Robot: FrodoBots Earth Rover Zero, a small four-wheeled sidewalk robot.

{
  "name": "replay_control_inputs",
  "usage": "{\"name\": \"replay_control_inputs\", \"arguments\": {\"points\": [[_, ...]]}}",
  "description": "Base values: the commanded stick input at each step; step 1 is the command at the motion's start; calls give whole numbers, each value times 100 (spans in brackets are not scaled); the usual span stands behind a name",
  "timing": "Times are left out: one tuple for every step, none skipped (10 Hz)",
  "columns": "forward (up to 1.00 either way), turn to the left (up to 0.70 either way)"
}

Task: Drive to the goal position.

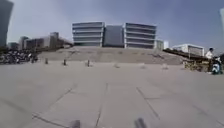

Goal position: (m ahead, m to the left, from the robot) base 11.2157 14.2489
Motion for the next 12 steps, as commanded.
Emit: {"name": "replay_control_inputs", "arguments": {"points": [[100, 0], [100, 0], [100, 0], [100, 0], [100, 0], [100, 0], [100, 0], [100, 0], [100, 0], [100, 0], [100, 0], [100, 0]]}}
